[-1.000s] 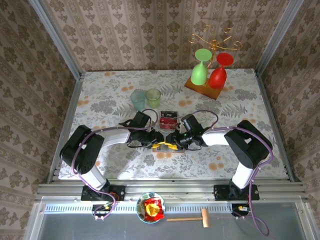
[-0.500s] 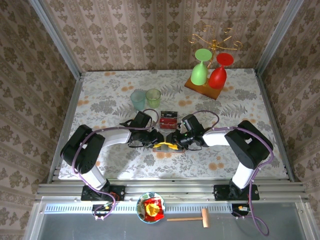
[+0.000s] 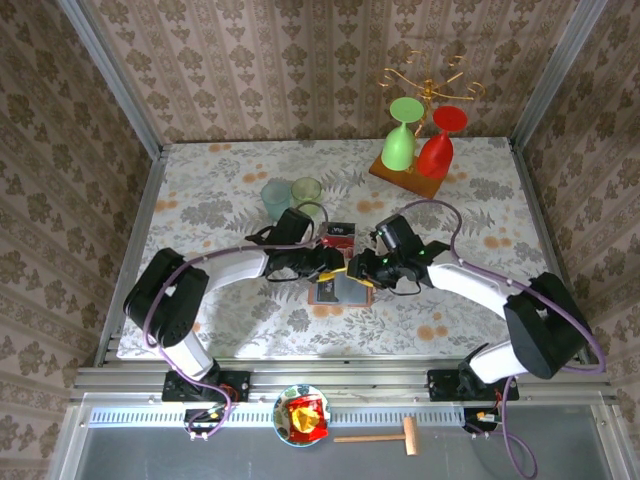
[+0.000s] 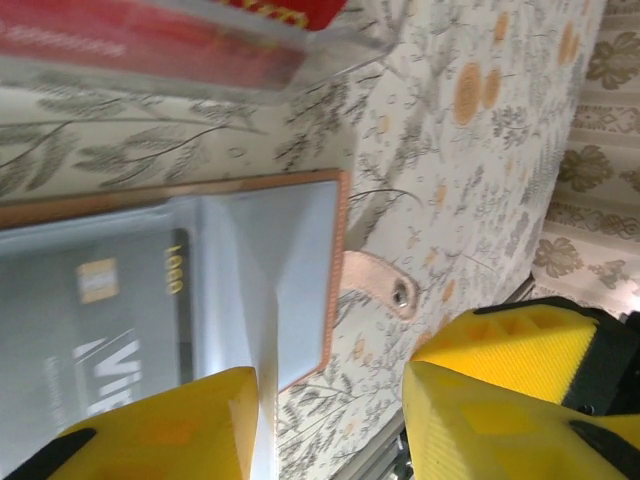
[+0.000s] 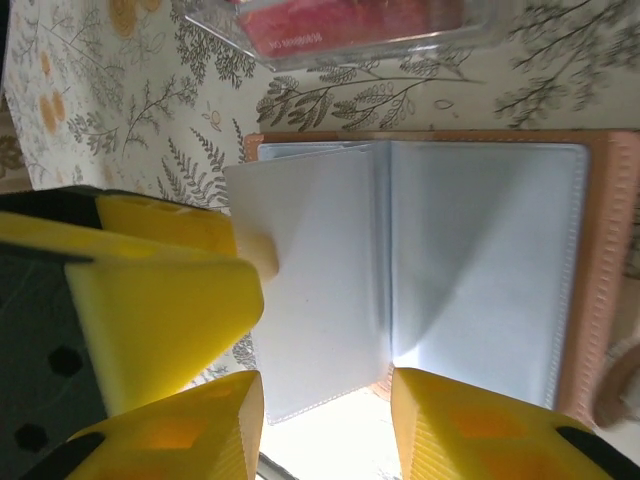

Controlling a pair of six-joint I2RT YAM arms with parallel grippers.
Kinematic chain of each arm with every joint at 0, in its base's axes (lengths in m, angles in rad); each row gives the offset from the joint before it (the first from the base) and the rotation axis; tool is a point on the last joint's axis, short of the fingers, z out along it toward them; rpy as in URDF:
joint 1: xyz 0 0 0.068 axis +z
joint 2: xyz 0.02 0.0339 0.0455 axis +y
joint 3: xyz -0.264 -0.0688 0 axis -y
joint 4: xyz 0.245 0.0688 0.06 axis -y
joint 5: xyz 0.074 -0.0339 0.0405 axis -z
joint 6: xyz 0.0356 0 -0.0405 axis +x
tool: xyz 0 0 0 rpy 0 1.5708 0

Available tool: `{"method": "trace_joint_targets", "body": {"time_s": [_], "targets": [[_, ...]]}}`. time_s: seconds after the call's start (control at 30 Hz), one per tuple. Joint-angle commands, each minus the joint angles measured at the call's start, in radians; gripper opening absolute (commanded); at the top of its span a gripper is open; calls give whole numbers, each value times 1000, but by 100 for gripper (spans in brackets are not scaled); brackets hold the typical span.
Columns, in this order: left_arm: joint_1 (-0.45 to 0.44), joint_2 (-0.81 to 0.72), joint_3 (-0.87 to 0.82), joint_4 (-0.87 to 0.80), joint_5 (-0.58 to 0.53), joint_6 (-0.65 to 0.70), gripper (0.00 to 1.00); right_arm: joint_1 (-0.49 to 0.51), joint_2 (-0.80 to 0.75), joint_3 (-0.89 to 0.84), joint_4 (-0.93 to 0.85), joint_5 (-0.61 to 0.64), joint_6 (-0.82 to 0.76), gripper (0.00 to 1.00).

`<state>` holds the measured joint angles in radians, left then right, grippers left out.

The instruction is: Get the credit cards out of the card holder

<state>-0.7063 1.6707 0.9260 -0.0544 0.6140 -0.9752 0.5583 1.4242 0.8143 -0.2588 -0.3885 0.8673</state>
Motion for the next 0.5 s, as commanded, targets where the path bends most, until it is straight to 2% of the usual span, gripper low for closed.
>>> {"method": "trace_joint_targets", "body": {"time_s": [0.0,0.27,0.47], "targets": [[-17,46,55,0,55,25,44,-13,-69,37,-184,127,-74,39],[-42,127,129,6,88,36,44,-27,-199,43,-305,254,-94,39],[-47,142,135,36,102,30,45,-27,-216,31,-284,227,-69,39]]}}
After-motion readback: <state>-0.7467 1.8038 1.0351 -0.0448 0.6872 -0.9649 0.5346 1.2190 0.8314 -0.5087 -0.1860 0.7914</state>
